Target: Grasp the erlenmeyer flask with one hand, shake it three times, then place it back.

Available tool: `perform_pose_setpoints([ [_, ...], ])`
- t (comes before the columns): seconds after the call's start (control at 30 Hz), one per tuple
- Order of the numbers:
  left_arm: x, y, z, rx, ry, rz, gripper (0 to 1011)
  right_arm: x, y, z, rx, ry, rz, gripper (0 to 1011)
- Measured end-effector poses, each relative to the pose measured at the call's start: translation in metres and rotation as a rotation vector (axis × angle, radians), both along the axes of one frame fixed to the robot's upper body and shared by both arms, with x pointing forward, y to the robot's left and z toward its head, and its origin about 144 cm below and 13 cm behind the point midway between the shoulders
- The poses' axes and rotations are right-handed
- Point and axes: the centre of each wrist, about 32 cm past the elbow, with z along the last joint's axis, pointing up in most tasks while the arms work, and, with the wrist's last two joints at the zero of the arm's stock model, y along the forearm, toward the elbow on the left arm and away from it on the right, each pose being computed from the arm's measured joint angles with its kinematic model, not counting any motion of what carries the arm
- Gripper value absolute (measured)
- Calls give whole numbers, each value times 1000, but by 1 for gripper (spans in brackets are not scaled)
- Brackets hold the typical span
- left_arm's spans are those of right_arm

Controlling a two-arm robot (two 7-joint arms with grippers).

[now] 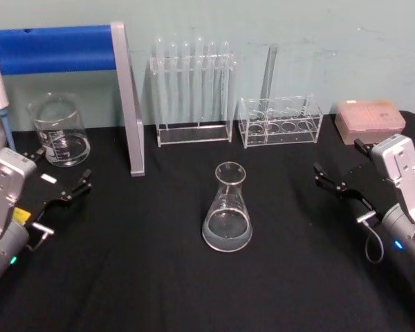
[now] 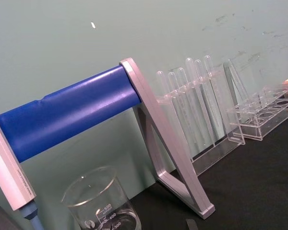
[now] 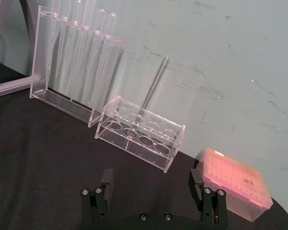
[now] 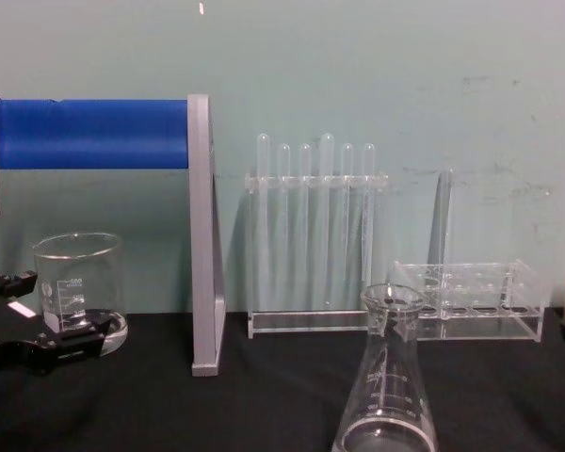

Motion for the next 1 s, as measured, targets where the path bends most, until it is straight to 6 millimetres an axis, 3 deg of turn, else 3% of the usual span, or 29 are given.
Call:
perform_pose_setpoints([
  [0.63, 0, 0, 0, 0, 0, 0, 1001, 0, 0, 0, 1, 0, 1, 1003],
  [1.0, 0, 0, 0, 0, 0, 0, 1001, -19, -5, 9, 38, 12, 65, 1003],
])
